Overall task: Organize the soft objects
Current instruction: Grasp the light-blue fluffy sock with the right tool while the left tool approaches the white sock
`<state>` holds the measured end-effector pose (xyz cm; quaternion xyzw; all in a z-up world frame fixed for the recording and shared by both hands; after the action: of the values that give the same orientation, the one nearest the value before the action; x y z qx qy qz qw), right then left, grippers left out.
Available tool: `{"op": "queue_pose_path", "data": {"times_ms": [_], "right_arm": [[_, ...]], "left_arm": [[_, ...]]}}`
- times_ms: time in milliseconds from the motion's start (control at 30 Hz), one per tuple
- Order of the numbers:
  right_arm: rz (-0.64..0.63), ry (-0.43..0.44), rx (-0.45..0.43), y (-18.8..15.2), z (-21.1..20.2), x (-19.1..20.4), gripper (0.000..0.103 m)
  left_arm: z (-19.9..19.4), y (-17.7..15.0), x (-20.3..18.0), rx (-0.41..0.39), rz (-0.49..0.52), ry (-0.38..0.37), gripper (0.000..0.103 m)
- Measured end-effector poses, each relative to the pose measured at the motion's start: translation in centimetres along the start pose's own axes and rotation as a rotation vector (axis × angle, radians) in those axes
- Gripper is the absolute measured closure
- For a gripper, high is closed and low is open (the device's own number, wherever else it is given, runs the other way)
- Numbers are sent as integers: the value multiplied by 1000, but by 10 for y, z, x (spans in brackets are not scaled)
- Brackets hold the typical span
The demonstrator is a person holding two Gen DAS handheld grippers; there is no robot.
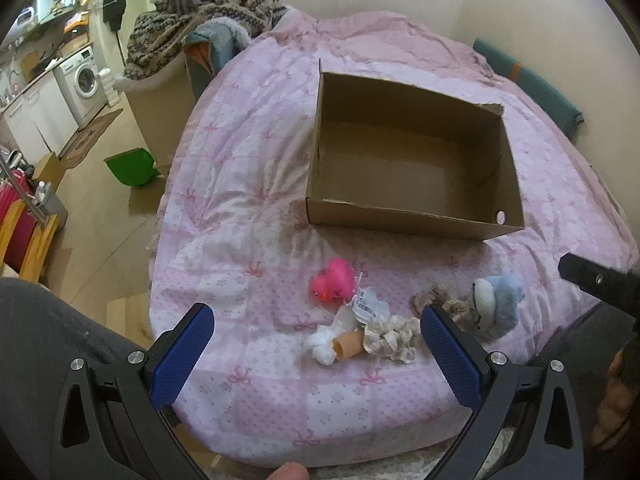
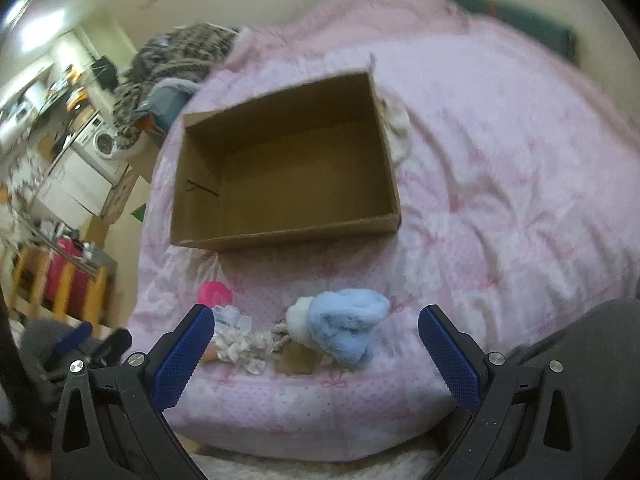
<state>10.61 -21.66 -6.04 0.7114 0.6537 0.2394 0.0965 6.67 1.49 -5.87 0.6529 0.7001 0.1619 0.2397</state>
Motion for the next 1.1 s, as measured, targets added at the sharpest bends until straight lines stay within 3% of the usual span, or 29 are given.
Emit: {"op": "queue_pose_path", "data": {"times_ms": [200,400,700,933,1100], "right_arm": [[48,-10,183,4,41,-22,0],[29,-26,315,-19,80,-14,0],[-11,-70,318,-29,113,3,0],[76,16,271,-12,107,-22,74],[95,104,228,-2,89,-23,81]], "left_arm": [[12,8,7,35,-15,17,0],[26,3,18,72,-48,27,0],[35,-1,22,108,-57,21,0],[47,-3,34,172,-102,44,0],[54,-5,44,218,-155,39,0]]}}
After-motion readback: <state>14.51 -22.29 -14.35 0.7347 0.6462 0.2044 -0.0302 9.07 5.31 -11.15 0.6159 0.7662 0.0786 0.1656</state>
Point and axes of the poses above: each gripper's, at about its wrist camera, not at the fingertips, and z roughly the way its jaws point, x to its left, y to its top, the point moved 7 cm from there along z, roughly the way its jaws point, and after that the axes turned 6 degrees about -y, right-handed, at the moved point
